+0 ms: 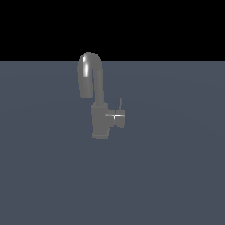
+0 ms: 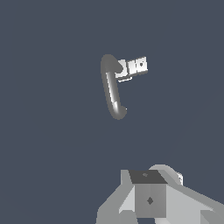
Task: Turn on the faucet by rotating a designated handle.
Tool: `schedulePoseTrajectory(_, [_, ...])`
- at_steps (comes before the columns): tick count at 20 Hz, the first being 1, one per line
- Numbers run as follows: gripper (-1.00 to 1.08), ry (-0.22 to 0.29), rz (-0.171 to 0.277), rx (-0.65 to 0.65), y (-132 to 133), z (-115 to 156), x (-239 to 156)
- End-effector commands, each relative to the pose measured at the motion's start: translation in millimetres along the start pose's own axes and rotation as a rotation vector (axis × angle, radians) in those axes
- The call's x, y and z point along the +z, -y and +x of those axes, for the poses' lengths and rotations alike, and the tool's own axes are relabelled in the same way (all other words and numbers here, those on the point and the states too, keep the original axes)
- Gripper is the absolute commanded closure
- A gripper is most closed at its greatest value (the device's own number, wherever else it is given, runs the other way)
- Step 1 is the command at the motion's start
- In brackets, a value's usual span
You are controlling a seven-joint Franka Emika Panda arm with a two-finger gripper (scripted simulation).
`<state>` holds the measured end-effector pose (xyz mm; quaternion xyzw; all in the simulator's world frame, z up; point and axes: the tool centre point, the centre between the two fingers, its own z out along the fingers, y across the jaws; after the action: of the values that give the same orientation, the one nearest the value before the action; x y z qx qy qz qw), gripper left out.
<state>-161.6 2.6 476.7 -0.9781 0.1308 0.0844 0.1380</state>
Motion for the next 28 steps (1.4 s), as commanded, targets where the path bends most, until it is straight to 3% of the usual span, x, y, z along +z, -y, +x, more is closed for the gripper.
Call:
schedulePoseTrajectory(1, [1.08,0.038,0.038,0.044,-1,16,4])
schedulePoseTrajectory(16, [1.08,0.278,0.282,0.316,-17,109,47])
schedulePoseTrajectory(28, [1.08,0.498,0.509,0.562,-40,176,107])
